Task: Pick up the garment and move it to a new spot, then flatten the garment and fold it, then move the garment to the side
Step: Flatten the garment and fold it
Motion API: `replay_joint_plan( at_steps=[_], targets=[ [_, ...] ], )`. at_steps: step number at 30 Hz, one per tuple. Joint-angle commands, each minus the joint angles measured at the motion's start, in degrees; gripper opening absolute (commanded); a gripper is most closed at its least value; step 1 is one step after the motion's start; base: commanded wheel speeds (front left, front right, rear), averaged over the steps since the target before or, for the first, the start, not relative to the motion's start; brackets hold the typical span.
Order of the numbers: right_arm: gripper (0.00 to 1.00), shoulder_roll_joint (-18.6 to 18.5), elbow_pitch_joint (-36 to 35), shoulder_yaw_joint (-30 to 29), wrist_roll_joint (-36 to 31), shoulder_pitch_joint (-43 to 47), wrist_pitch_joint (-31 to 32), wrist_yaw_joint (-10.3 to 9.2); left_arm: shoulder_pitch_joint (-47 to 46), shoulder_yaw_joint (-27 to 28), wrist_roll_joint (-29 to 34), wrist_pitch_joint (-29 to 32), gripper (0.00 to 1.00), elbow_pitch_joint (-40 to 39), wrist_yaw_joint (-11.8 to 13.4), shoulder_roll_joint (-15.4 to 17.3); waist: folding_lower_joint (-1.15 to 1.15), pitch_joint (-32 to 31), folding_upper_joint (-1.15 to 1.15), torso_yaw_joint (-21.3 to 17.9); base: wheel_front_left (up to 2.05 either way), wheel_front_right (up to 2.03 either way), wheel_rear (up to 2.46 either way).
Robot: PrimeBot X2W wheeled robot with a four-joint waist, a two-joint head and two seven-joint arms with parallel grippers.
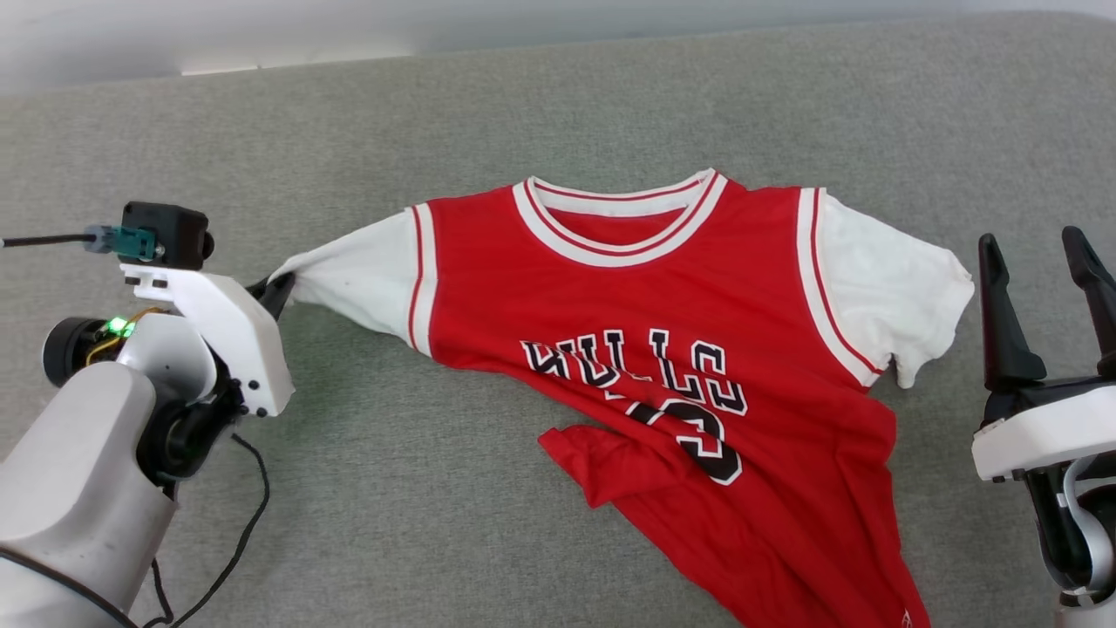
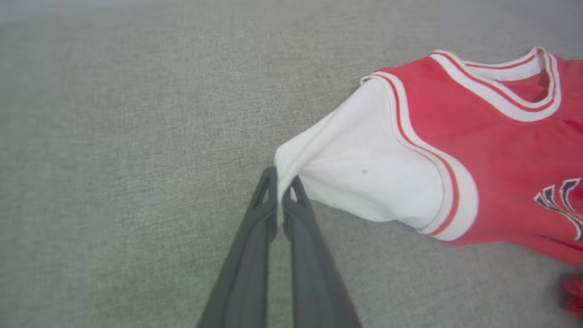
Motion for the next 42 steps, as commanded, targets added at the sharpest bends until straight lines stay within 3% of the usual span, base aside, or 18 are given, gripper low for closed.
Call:
replay_joint_plan(
  at_steps=[1, 4, 9, 14, 22, 29, 39, 40, 41, 42],
  targets=[
    [1.00, -0.6, 0.2, 0.1, 0.4, 0.4, 0.4, -0.04, 0.5, 0.2, 0.4, -1.3, 1.00, -0.9, 0.2, -0.2, 0.00, -0.6, 0.00, 0.6, 0.00, 0.00, 0.00],
    [1.00, -1.6, 0.5, 0.6, 0.6, 0.4, 1.9, -0.04, 1.0, 0.7, 2.3, -6.4, 1.00, -3.6, 0.4, -0.1, 0.00, -1.6, 0.00, 1.1, 0.00, 0.00, 0.00],
    [1.00, -4.7, 1.3, 1.7, 1.5, -0.4, 9.0, -0.04, 5.0, 2.3, 4.1, -19.6, 1.00, -11.2, -2.4, -0.6, 0.00, -2.7, 0.00, 1.9, 0.00, 0.00, 0.00],
    [1.00, -9.6, 3.1, 1.7, 3.9, -3.4, 23.5, -0.04, 10.9, 3.3, 8.6, -28.3, 1.00, -16.3, 1.1, 0.7, 0.00, -2.4, 0.00, 3.3, 0.00, 0.00, 0.00],
    [1.00, -17.2, 8.2, 0.3, 7.2, -9.4, 46.1, -0.04, 17.3, 4.7, 13.7, -31.9, 1.00, -25.2, 7.0, -0.1, 0.00, 0.4, 0.00, 8.2, 0.00, 0.00, 0.00],
    [1.00, -18.8, 15.6, -1.9, 7.4, -13.5, 51.6, -0.04, 19.0, 4.6, 15.1, -32.3, 1.00, -28.3, 7.9, -1.9, 0.00, 2.9, 0.00, 12.5, 0.00, 0.00, 0.00],
    [1.00, -16.9, 24.3, -2.8, 4.0, -13.7, 48.3, -0.03, 18.0, 4.2, 15.1, -32.5, 1.00, -28.3, 6.9, -3.4, 0.00, 4.9, 0.00, 15.3, 0.00, 0.00, 0.00],
    [0.94, -16.5, 24.9, -2.5, 4.0, -13.5, 47.8, -0.03, 17.8, 4.3, 14.9, -32.5, 1.00, -28.0, 6.7, -3.3, 0.00, 5.0, 0.00, 15.2, 0.00, 0.00, 0.00],
    [0.24, -16.2, 25.3, -2.1, 4.0, -13.5, 47.4, -0.03, 17.6, 4.3, 14.9, -32.2, 1.00, -27.7, 6.6, -2.9, 0.00, 5.0, 0.00, 15.0, 0.00, 0.00, 0.00],
    [0.00, -16.1, 25.5, -1.7, 4.0, -13.4, 46.9, -0.02, 17.3, 4.3, 14.7, -31.9, 1.00, -27.4, 6.2, -2.6, 0.00, 4.9, 0.00, 14.7, 0.00, 0.00, 0.00]
  ],
)
